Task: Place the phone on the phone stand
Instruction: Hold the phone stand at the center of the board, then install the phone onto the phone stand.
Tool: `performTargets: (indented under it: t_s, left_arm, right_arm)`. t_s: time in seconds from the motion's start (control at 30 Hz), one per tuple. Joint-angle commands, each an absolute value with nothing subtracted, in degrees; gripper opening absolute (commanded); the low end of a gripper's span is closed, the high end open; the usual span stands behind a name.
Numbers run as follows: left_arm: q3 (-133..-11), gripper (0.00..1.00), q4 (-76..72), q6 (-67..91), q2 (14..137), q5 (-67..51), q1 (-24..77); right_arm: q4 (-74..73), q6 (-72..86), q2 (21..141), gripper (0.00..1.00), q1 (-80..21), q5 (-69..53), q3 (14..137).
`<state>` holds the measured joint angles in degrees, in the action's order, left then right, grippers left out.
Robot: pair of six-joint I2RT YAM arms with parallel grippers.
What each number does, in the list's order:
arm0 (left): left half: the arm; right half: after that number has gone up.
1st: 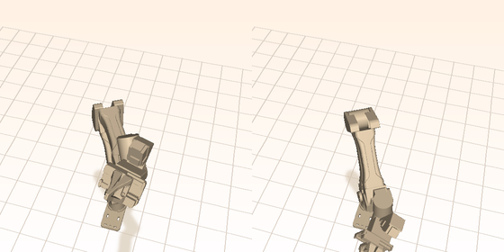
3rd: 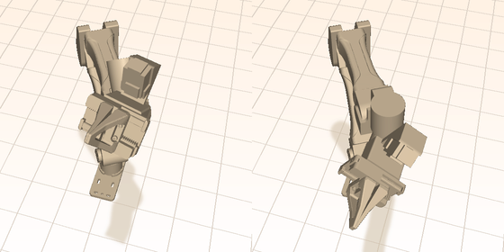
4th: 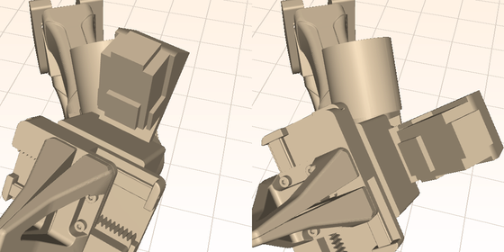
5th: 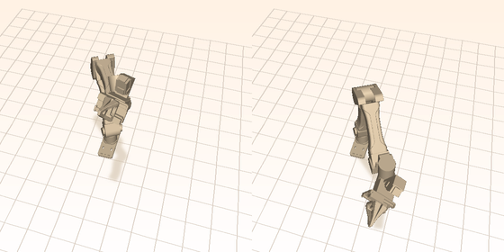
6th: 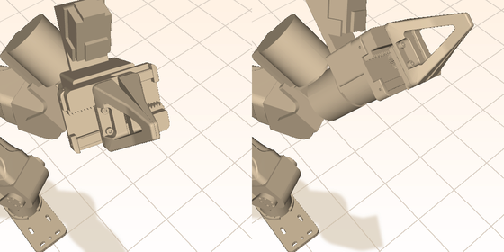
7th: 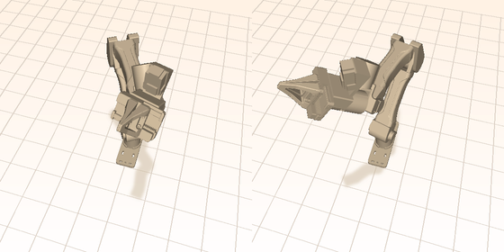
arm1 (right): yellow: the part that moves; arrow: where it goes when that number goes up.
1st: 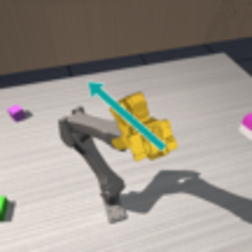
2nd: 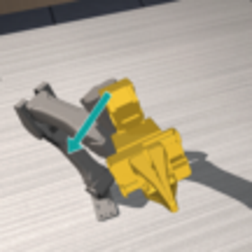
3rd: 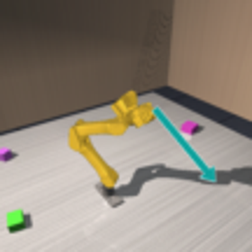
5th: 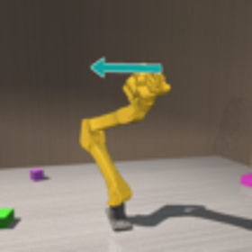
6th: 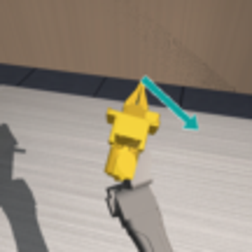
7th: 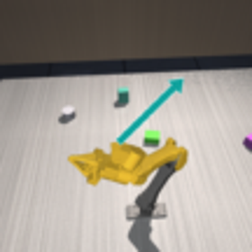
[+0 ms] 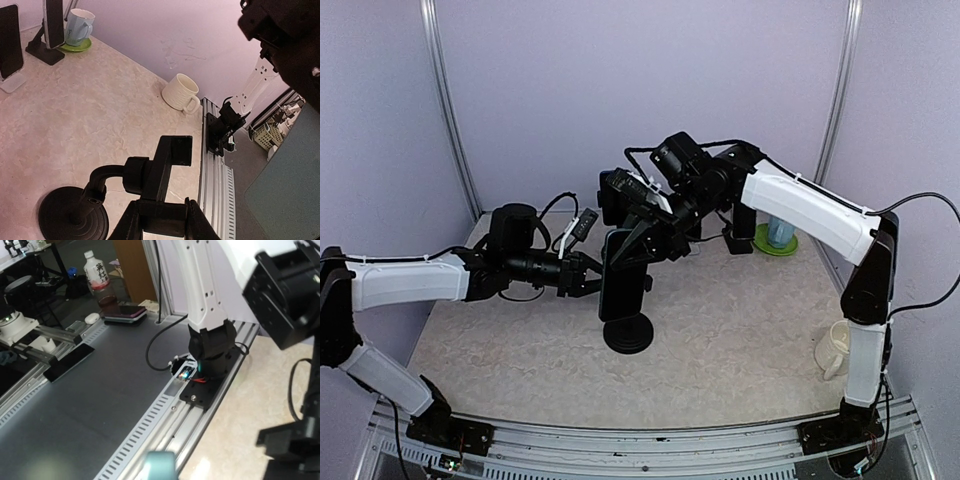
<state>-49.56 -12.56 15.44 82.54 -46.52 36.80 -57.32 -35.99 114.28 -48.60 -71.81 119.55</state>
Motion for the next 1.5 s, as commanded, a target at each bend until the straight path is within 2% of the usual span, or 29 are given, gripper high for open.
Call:
performTargets:
  t_s: [0.0, 0.47, 1.0, 1.27, 1.47]
  left_arm:
    - [-51.3, 0.17, -14.9, 15.2, 79.0, -47.5, 38.8]
    - [-50.0, 0.16, -15.4, 16.4, 75.2, -45.5, 41.9]
    - [-48.2, 0.14, -15.7, 16.6, 72.3, -44.9, 42.3]
    - [-47.7, 0.13, -16.1, 16.8, 71.6, -44.5, 42.6]
    - [-47.5, 0.13, -16.5, 16.9, 70.9, -44.7, 42.8]
  right_arm:
    - [-58.7, -37.4, 114.9, 0.00, -49.0, -73.1, 122.5]
    - [-58.1, -39.7, 115.7, 0.00, -49.0, -70.0, 119.4]
    - [-48.7, -36.0, 110.0, 0.00, -47.6, -67.5, 108.8]
    - [-37.1, -29.0, 105.2, 0.00, -45.4, -66.6, 100.9]
    - [-37.1, -28.6, 105.6, 0.00, -43.6, -65.8, 99.5]
